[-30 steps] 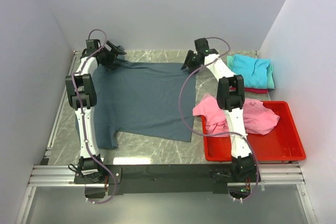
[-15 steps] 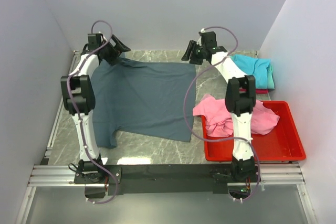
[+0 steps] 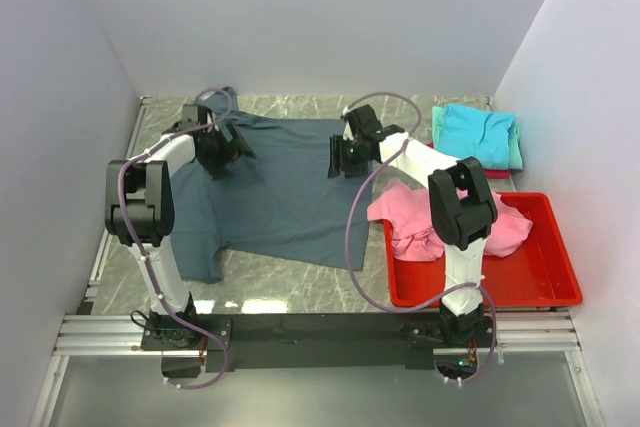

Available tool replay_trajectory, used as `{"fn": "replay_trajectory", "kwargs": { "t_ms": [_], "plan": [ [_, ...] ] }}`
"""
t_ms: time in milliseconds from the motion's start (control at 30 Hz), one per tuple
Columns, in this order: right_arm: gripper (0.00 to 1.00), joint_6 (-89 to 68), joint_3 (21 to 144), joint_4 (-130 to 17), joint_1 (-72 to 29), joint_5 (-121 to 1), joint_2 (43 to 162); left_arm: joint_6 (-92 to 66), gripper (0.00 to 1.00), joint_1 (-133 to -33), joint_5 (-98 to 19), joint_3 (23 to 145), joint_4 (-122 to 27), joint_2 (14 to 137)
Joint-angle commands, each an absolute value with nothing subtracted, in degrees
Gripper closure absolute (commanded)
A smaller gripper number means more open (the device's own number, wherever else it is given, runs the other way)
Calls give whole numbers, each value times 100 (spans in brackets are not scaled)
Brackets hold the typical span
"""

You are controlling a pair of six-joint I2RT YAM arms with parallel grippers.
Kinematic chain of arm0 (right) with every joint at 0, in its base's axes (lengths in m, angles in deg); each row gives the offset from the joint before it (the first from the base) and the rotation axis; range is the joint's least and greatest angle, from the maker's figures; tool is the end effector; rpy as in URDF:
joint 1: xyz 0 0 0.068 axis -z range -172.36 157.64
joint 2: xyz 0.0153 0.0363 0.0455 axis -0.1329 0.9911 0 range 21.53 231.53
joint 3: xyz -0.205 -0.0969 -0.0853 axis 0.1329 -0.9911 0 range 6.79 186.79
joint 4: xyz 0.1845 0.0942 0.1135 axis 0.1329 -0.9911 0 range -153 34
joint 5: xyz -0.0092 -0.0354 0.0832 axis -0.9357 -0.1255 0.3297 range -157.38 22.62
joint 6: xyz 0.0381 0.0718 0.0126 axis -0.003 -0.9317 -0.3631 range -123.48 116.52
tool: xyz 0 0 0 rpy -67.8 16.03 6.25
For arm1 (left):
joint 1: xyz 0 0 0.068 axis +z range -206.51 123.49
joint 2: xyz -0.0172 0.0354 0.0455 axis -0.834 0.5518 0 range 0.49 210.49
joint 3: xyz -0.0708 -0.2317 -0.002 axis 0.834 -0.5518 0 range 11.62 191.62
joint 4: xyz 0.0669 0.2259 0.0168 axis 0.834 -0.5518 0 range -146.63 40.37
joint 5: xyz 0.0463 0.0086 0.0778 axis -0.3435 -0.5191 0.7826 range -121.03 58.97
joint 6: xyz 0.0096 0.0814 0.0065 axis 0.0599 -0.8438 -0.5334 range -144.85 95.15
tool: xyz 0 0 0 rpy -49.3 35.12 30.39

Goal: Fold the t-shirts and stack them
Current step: Flatten the tshirt out

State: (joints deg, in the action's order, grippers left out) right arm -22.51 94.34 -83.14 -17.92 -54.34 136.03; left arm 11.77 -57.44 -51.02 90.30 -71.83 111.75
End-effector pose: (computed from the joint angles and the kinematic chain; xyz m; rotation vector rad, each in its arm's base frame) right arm 0.3736 0.1968 0.1633 -0.2426 2.5736 0.5908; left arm 0.4012 -0.0309 0.1478 -0.6543 2.5040 -0.6951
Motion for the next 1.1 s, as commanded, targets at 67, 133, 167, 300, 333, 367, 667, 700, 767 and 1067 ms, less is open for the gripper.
{"fn": "replay_trajectory", "kwargs": {
  "t_ms": [67,133,167,300,333,367,667,700,767,1067],
  "plan": [
    [40,-2299,9274,-8333,-1715,-5771,13666,996,1,-5835,-5081,8765,-7187,11088],
    [40,-2264,9362,-8412,-1723,-5911,13824,987,1,-5853,-5063,8756,-7178,11123],
    [40,-2229,9406,-8474,-1715,-5981,13877,970,1,-5853,-5063,8774,-7178,11158],
    [41,-2159,9687,-8702,-1706,-6298,14229,961,1,-5862,-5133,8853,-7213,11325],
    [41,-2150,9696,-8720,-1706,-6377,14308,961,0,-5879,-5151,8862,-7205,11386],
    [41,-2176,9696,-8703,-1715,-6508,14343,961,1,-5897,-5168,8862,-7205,11413],
    [42,-2185,10074,-9036,-1574,-6879,14827,1039,1,-6037,-5248,9046,-7187,11729],
    [42,-2194,10118,-9046,-1548,-6896,14862,1048,1,-6055,-5248,9133,-7187,11764],
    [42,-2194,10267,-9124,-1443,-6914,14985,1119,0,-6090,-5257,9300,-7178,11905],
    [43,-1992,11250,-9449,-1222,-6879,15556,1409,1,-6204,-5520,10327,-7029,12687]
  ]
}}
